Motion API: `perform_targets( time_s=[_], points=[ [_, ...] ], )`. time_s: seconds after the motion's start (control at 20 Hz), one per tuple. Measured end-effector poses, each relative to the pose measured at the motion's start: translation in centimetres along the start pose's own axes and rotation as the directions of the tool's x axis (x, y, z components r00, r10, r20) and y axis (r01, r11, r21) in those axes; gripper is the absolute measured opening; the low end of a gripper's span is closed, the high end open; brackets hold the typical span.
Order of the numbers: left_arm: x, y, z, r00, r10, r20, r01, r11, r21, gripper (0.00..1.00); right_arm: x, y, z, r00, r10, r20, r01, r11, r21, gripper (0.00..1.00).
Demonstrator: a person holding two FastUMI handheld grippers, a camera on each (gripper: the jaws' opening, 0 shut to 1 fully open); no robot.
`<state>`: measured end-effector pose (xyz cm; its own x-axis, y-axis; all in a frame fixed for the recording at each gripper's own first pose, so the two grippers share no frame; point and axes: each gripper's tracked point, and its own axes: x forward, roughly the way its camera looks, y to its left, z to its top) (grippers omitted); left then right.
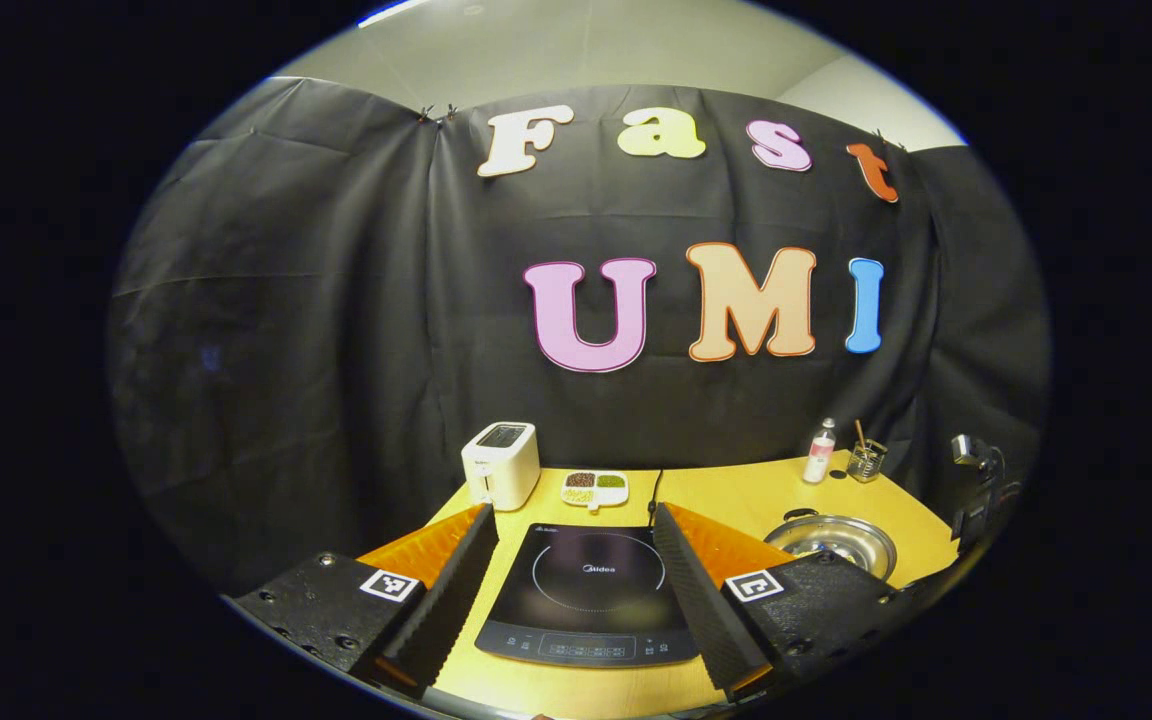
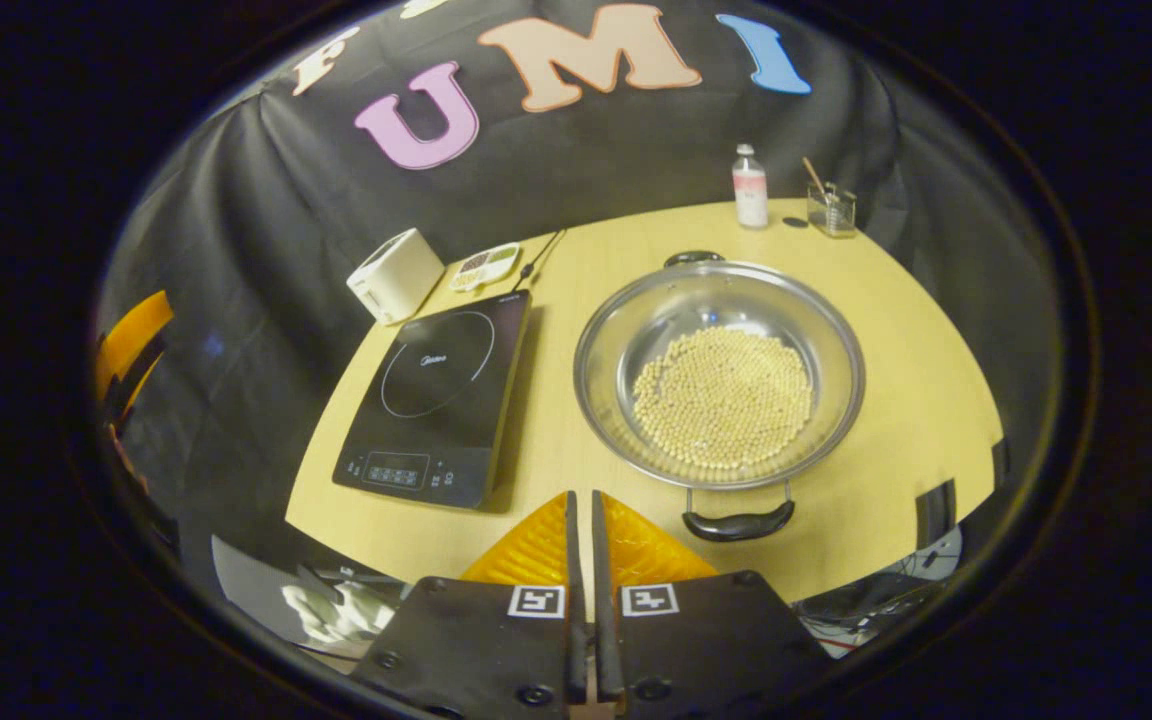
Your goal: First push the handle of the pot to place it horizontally, then grasp the pot with both hands and set it on the induction cooktop.
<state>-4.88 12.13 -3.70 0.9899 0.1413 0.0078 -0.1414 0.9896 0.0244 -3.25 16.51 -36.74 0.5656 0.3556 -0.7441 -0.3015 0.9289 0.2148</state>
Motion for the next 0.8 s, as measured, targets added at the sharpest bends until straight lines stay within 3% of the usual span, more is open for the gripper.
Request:
perform_targets(
  time_s=[0.05, 0.3, 0.35, 0.4, 0.45, 0.55, 0.6, 0.65, 0.7, 0.8],
  points=[
    [0.1, 0.1, -0.2, 1.000, 0.003, -0.005, -0.003, 1.000, -0.004, 0.92, 0.6, -0.1, -0.6, 1.000, -0.001, -0.024, 0.002, 1.000, 0.011, 0.07],
    [0.7, 1.0, -0.4, 1.000, 0.017, -0.004, -0.017, 1.000, -0.015, 0.95, 3.1, -1.2, -1.8, 0.994, -0.020, -0.109, 0.031, 0.995, 0.096, 0.06],
    [0.7, 1.0, -0.4, 1.000, 0.018, -0.002, -0.018, 1.000, -0.017, 0.95, 3.4, -1.6, -2.1, 0.992, -0.023, -0.121, 0.038, 0.993, 0.116, 0.00],
    [0.8, 1.2, -0.4, 1.000, 0.020, -0.001, -0.020, 1.000, -0.017, 0.95, 3.8, -1.9, -2.3, 0.990, -0.027, -0.138, 0.046, 0.990, 0.132, 0.00],
    [0.8, 1.3, -0.4, 1.000, 0.022, 0.001, -0.022, 1.000, -0.017, 0.95, 4.4, -2.2, -2.5, 0.987, -0.033, -0.157, 0.056, 0.988, 0.144, 0.06],
    [1.1, 1.2, -0.6, 1.000, 0.015, 0.000, -0.015, 1.000, -0.023, 0.95, 5.0, -3.0, -2.9, 0.980, -0.051, -0.191, 0.083, 0.983, 0.165, 0.07],
    [1.1, 1.0, -0.8, 1.000, 0.006, -0.006, -0.006, 1.000, -0.031, 0.92, 5.2, -3.4, -3.1, 0.976, -0.059, -0.208, 0.096, 0.980, 0.174, 0.00],
    [1.2, 0.8, -1.1, 1.000, 0.000, -0.012, 0.000, 0.999, -0.039, 0.92, 5.3, -3.7, -3.5, 0.973, -0.066, -0.222, 0.108, 0.977, 0.183, 0.00],
    [1.3, 0.7, -1.3, 1.000, -0.005, -0.019, 0.004, 0.999, -0.044, 0.92, 5.5, -4.0, -3.6, 0.971, -0.073, -0.229, 0.118, 0.974, 0.192, 0.07],
    [1.5, 0.7, -1.5, 1.000, -0.012, -0.023, 0.011, 0.999, -0.048, 0.92, 5.7, -4.6, -3.8, 0.968, -0.090, -0.236, 0.138, 0.970, 0.199, 0.07]
  ],
)
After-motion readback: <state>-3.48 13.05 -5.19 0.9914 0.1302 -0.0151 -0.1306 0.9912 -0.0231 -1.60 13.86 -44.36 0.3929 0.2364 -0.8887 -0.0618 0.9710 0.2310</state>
